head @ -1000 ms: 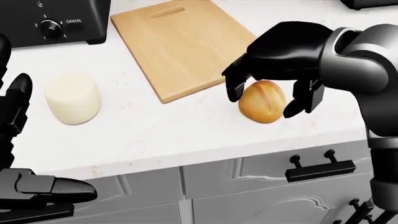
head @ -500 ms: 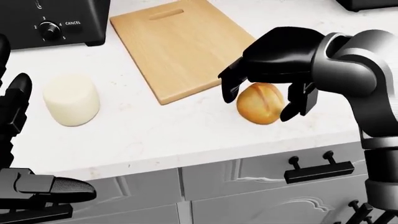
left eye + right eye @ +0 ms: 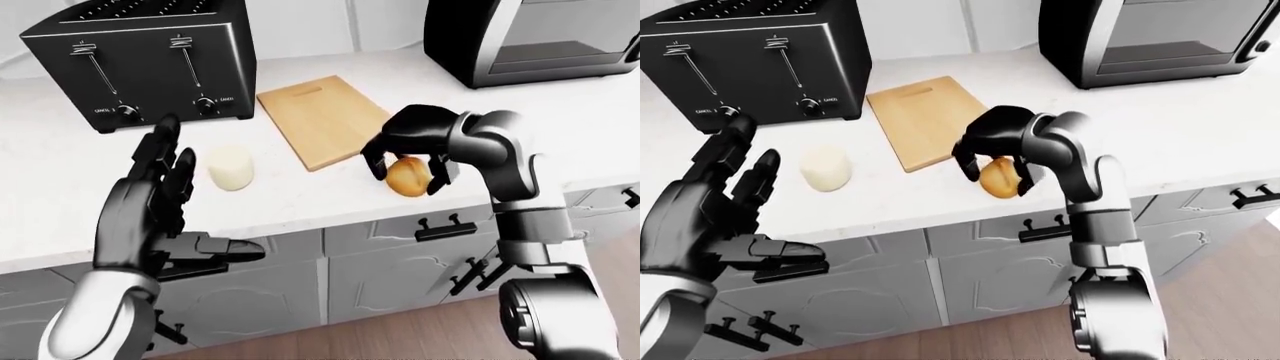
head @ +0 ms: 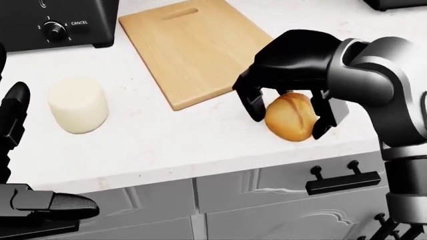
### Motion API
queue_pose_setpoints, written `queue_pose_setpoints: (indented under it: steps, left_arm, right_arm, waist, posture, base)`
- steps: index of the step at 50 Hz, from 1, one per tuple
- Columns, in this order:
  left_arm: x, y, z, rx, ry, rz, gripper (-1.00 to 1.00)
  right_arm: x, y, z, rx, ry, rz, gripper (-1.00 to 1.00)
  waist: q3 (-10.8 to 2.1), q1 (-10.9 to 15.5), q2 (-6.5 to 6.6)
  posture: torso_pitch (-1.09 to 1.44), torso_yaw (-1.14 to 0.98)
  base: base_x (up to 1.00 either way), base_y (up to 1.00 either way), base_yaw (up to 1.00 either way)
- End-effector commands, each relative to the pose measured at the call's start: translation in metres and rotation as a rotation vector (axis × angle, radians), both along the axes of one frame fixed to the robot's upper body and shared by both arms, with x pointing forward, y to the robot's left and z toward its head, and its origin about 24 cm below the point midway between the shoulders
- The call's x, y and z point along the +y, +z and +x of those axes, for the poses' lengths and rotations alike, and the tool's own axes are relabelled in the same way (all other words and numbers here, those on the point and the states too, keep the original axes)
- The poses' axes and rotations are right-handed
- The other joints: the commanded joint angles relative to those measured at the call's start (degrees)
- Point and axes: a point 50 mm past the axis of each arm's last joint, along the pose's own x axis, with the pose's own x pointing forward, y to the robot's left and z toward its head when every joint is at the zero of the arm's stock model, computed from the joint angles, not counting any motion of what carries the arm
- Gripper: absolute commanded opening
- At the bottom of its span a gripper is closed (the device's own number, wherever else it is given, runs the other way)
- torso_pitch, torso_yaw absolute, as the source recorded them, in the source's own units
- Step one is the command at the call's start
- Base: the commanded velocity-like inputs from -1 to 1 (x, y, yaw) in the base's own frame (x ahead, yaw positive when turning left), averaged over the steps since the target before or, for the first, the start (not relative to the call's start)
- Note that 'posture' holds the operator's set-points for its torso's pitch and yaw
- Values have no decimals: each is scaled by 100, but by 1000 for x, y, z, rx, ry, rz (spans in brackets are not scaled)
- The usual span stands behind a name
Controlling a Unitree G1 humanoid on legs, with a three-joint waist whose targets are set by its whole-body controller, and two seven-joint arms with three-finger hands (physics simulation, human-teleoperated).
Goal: Place the bread and cheese on the cutting board.
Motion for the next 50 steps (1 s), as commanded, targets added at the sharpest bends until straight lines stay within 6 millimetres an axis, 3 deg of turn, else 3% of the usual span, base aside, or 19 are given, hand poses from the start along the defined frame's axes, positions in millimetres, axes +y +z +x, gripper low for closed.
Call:
queue_pose_setpoints:
  steps: [1, 15, 20, 25, 26, 34, 38, 41, 45, 50]
  left_arm:
    - [-1, 10, -4, -75, 0, 13, 100]
    - [3, 13, -5, -74, 16, 39, 100]
    - [18, 26, 12, -63, 40, 92, 100]
    - [27, 44, 28, -45, 41, 206, 100]
    - [29, 56, 37, -36, 23, 273, 100]
    - [39, 75, 78, 24, -31, 547, 100]
    - [36, 76, 84, 41, -82, 657, 100]
    - [35, 81, 88, 64, -147, 840, 100]
    - [40, 117, 94, 46, -186, 942, 100]
    - [39, 130, 110, 65, -200, 1036, 100]
  right_arm:
    - [1, 24, -3, -101, 14, 44, -100]
    - [-3, 54, 6, -172, -7, 92, -100]
    - [-5, 59, 7, -185, -12, 108, -100]
    - [-6, 59, 7, -188, -13, 119, -100]
    - [-6, 59, 7, -189, -13, 123, -100]
    - [-8, 54, 7, -183, -13, 132, -100]
    - [-7, 53, 8, -181, -11, 137, -100]
    - [-7, 53, 7, -178, -9, 139, -100]
    - [-8, 54, 8, -180, -10, 140, -100]
    - [-7, 53, 8, -178, -9, 142, -100]
  waist:
    - [-144, 0, 0]
    - [-132, 4, 24]
    - [-112, 11, 31]
    - [-108, 10, 50]
    - [-108, 12, 49]
    - [-117, 33, 56]
    - [-123, 25, 37]
    - [-120, 22, 15]
    - [-121, 40, -28]
    - [-90, 50, -75]
  posture:
    - [0, 0]
    - [0, 0]
    - [0, 0]
    - [0, 0]
    - [0, 0]
    - [0, 0]
    - [0, 0]
    - [0, 0]
    - [0, 0]
    - [0, 0]
  base:
    - [0, 0, 0]
    - [0, 0, 0]
    - [0, 0, 0]
    - [0, 0, 0]
    - [0, 0, 0]
    - [0, 0, 0]
    - [0, 0, 0]
    - [0, 0, 0]
    - [0, 0, 0]
    - [0, 0, 0]
